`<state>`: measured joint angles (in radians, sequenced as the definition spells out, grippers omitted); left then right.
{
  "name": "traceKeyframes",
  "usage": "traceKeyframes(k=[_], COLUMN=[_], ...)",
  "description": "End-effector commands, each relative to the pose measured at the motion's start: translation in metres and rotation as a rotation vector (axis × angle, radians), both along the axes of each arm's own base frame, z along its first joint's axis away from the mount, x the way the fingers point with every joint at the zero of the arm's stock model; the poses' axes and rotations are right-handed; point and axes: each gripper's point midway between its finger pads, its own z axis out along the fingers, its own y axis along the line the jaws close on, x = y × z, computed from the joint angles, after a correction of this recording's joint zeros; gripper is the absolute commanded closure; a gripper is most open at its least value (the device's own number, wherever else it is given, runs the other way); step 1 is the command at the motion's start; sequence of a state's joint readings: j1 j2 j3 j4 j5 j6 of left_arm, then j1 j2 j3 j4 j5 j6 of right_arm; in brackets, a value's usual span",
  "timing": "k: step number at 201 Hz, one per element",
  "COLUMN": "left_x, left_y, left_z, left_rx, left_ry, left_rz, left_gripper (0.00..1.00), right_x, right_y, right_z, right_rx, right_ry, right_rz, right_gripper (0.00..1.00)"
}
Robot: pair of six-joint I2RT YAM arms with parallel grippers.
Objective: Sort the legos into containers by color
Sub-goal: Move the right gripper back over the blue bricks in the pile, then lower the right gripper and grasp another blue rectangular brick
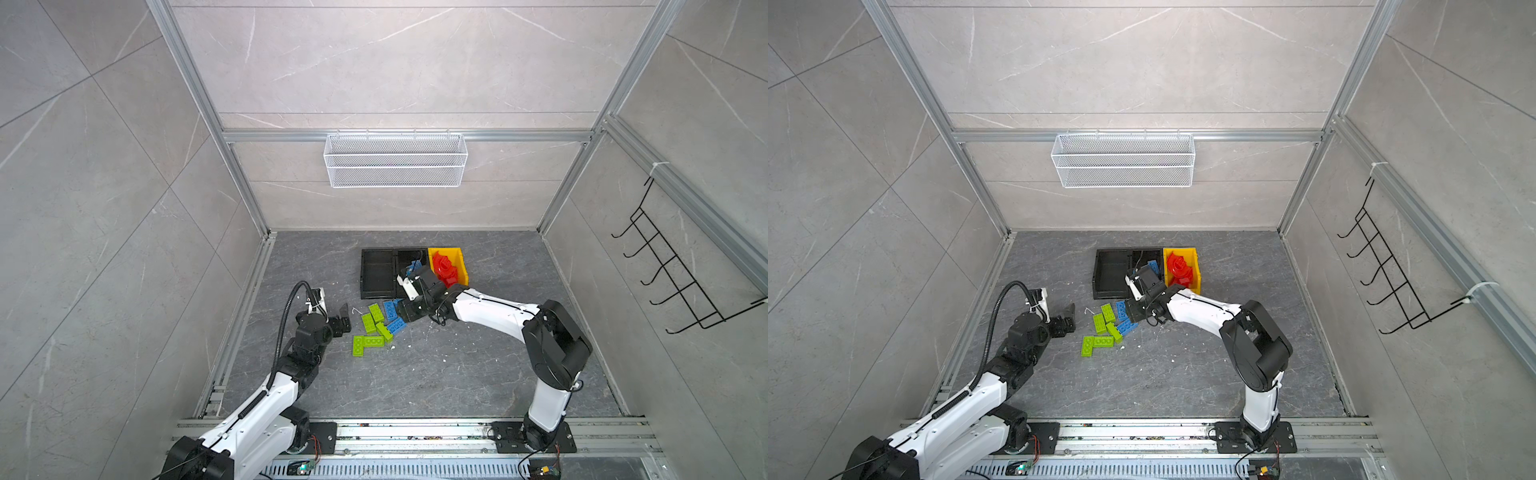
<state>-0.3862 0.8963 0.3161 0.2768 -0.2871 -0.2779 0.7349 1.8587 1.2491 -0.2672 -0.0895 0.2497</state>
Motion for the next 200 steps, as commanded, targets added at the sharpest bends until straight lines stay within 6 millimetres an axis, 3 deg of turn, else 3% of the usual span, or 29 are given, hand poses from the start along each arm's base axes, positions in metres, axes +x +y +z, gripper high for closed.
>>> traceKeyframes(k=[1, 34, 102, 169, 200], left_x=[0.005, 0.005, 0.005, 0.005, 0.005], left_y=[0.000, 0.000, 0.000, -0.001, -0.001], left_z=[0.012, 0.012, 0.012, 0.010, 0.011], left_rx=[-0.015, -0.008, -0.013, -0.013, -0.015], left_ry=[-0.043, -0.043, -0.042, -0.037, -0.037], left_rz=[0.008, 0.010, 0.009, 0.002, 0.003], left_gripper=[0.01, 0.01, 0.01, 0.01, 0.01], right_x=[0.004, 0.005, -0.005, -0.029, -0.043], right_y=[0.009, 0.012, -0.003, -0.041, -0.054], right_z=[-0.010, -0.018, -0.043, -0.040, -0.023], right_rx=[0.029, 0.001, -0.077, -0.150, -0.143], right_ry=[0.012, 0.014, 0.040, 0.046, 0.039], right_rz=[-0.020, -0.013, -0.031, -0.081, -0.081], right_gripper=[0.42, 0.45, 0.48, 0.49, 0.48])
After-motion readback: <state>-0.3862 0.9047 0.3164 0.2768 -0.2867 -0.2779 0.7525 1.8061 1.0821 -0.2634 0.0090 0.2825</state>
